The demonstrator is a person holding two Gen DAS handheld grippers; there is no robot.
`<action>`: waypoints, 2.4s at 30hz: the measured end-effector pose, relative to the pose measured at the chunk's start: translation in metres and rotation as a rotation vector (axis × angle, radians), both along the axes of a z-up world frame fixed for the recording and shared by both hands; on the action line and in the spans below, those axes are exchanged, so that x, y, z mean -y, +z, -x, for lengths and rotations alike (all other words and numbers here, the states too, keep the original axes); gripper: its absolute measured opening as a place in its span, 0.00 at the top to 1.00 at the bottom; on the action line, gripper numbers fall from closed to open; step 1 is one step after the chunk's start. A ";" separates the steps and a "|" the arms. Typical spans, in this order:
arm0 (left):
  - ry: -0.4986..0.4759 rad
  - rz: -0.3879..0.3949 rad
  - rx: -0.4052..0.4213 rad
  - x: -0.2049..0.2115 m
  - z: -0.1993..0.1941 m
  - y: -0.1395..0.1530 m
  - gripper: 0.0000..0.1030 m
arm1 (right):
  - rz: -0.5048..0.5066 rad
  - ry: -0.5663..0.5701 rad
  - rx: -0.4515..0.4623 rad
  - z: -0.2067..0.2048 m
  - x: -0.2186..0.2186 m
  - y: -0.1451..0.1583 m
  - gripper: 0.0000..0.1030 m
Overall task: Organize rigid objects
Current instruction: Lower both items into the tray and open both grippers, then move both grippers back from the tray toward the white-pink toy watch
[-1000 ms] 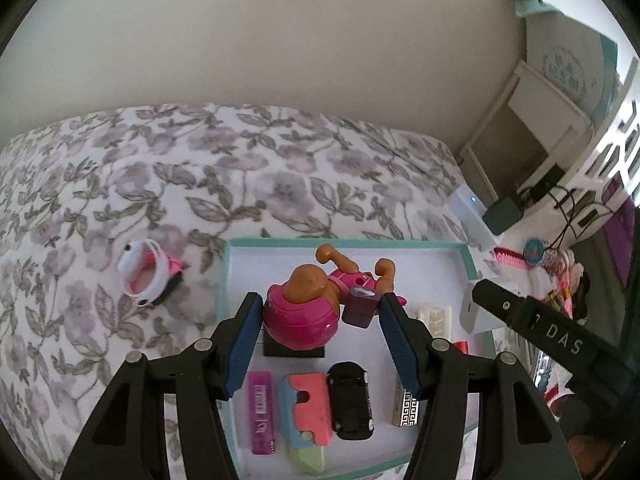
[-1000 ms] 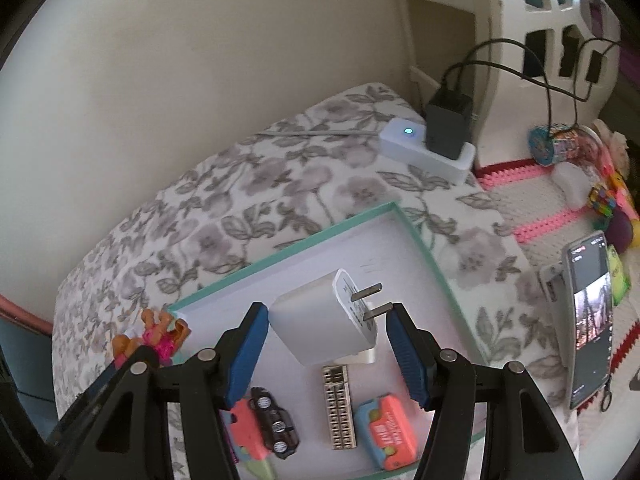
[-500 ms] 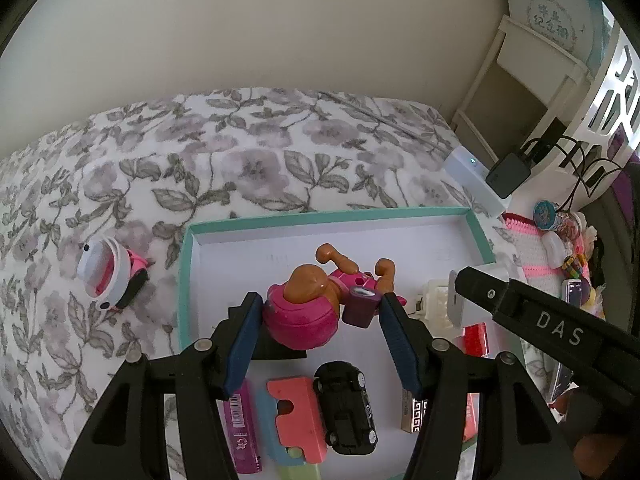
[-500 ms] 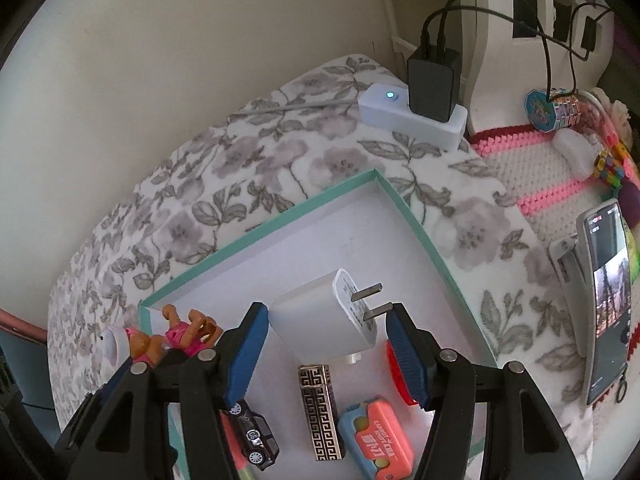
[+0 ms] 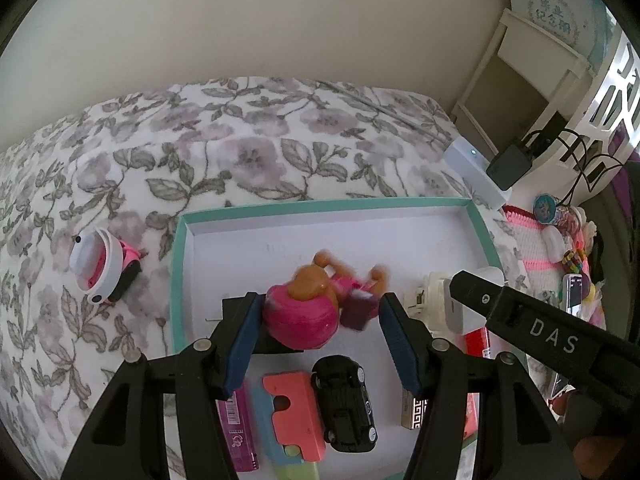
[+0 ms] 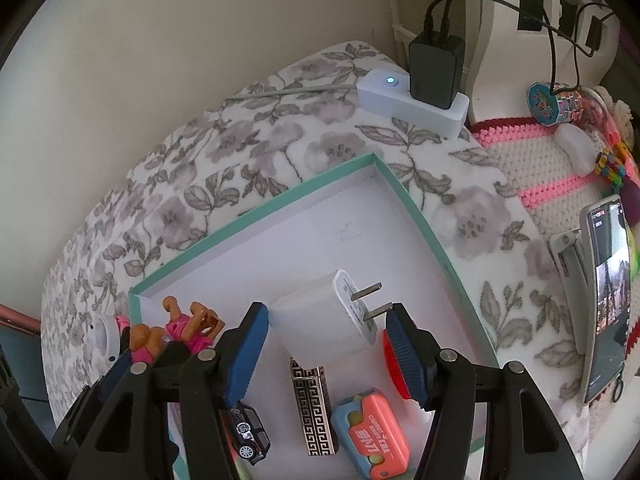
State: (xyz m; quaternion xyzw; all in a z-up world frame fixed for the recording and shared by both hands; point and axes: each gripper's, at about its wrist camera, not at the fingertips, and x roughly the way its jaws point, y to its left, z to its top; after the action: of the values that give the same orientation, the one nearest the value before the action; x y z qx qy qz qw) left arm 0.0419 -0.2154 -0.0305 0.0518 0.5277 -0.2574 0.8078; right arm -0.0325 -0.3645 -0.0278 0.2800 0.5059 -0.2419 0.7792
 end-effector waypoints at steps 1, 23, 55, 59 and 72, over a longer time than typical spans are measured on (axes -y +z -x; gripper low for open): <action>0.003 0.001 -0.001 0.000 0.000 0.000 0.40 | -0.001 0.001 -0.002 0.000 0.000 0.000 0.37; 0.128 0.035 0.013 -0.032 -0.015 0.027 0.34 | 0.024 0.038 0.014 -0.003 -0.004 0.019 0.36; 0.436 -0.036 0.066 -0.117 -0.050 0.034 0.08 | 0.101 0.146 0.039 -0.026 -0.046 0.033 0.00; 0.483 -0.033 0.059 -0.136 -0.056 0.033 0.08 | 0.112 0.176 0.034 -0.032 -0.058 0.032 0.00; 0.587 -0.049 0.091 -0.191 -0.069 0.042 0.08 | 0.115 0.287 0.051 -0.056 -0.108 0.034 0.00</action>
State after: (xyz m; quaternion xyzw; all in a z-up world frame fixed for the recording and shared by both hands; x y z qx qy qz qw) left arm 0.1112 -0.0242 0.0112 -0.0720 0.4893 0.0026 0.8691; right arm 0.0231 -0.2561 0.0063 0.1657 0.5062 -0.1492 0.8331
